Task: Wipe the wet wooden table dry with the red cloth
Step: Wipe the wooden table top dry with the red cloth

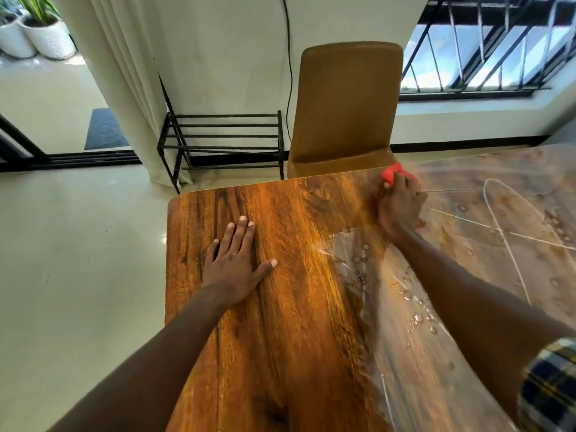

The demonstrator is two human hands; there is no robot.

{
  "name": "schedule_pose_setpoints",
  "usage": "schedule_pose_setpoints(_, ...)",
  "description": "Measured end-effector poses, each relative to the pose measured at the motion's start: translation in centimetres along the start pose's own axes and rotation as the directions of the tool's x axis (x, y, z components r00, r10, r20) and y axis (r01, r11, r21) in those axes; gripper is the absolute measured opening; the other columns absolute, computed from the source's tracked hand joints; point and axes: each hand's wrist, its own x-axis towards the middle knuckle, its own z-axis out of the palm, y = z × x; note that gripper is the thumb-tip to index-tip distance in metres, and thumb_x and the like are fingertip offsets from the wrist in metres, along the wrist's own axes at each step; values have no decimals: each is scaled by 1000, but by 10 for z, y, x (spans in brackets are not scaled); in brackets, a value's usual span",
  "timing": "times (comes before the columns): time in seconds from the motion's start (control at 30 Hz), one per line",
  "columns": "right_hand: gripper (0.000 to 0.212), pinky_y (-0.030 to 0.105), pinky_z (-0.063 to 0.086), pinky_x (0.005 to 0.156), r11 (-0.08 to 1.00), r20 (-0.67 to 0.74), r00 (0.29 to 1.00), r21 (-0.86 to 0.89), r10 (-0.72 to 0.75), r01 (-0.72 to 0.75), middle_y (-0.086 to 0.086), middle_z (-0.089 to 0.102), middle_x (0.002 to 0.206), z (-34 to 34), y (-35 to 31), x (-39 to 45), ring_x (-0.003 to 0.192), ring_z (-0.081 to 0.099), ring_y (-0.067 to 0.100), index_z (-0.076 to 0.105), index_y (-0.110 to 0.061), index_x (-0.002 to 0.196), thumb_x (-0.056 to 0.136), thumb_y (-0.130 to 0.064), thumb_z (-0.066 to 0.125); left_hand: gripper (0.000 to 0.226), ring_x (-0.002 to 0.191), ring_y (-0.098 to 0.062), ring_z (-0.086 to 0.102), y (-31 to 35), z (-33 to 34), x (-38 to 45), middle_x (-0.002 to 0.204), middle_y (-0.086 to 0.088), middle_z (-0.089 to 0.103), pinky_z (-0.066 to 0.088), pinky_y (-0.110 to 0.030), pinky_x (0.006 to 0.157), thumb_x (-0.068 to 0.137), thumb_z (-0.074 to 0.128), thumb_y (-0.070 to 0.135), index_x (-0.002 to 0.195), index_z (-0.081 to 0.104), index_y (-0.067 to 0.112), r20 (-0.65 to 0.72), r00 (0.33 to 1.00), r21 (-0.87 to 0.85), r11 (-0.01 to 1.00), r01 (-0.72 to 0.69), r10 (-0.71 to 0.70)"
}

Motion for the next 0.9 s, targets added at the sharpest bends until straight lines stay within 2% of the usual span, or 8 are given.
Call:
schedule_pose_setpoints(0.07,60,60,37,116,995,2,996,-50,-89,89,12,38,163,8,-34,-45,144,36,42,37,-23,159,100,-20,46,99,159,-15,-18,-1,1,0,171,10,-23,-1,-48,129,92,27,82,165,-13,30,-4,1000,-5,1000,2,-2)
schedule_pose_setpoints(0.13,72,56,37,117,955,161,954,-118,-252,272,10,31,169,23,-58,-104,147,34,41,27,-25,165,99,-23,53,99,159,-15,-18,0,2,-2,172,9,-22,-1,-48,129,91,27,83,165,-13,30,-2,1000,-5,1000,8,-8)
schedule_pose_setpoints(0.27,64,61,16,128,845,397,809,-136,-433,518,-6,10,178,48,-50,-173,162,11,34,14,-34,170,111,-44,38,97,159,-16,-18,7,-2,-4,172,8,-23,-2,-47,128,93,26,82,165,-14,30,23,999,53,998,37,-38)
schedule_pose_setpoints(0.4,58,62,11,129,872,350,842,-121,-410,475,-8,9,179,29,4,-130,165,6,27,13,-39,169,113,-52,22,97,159,-18,-20,8,-7,-2,171,5,-25,-3,-48,129,93,25,81,164,-16,29,95,995,78,996,31,-39)
schedule_pose_setpoints(0.57,57,65,16,128,960,213,959,-165,-189,226,1,16,177,-23,95,-66,162,13,35,18,-38,168,113,-47,29,97,159,-20,-20,11,-14,-1,171,3,-27,-2,-50,129,94,23,80,164,-19,27,143,989,110,994,27,-43)
schedule_pose_setpoints(0.73,51,50,39,113,998,-8,998,-5,-59,59,5,43,163,-39,69,-80,143,39,38,42,-23,159,108,-25,45,95,159,-22,-20,18,-18,-6,170,1,-29,-2,-50,129,96,23,78,163,-21,25,154,987,133,991,29,-49)
schedule_pose_setpoints(0.83,67,38,46,98,981,42,982,-49,-184,186,0,43,161,-20,8,-141,137,42,32,39,-31,158,97,-18,65,94,159,-23,-19,18,-19,-5,171,0,-27,-2,-52,129,97,23,76,163,-19,24,166,984,149,988,42,-66)
schedule_pose_setpoints(0.9,69,52,47,107,902,262,887,-104,-381,419,2,38,165,0,-18,-190,145,39,37,34,-31,159,98,-25,65,87,160,-23,-16,22,-17,-13,173,-1,-19,0,-52,129,101,25,69,166,-10,22,83,996,150,988,32,-45)
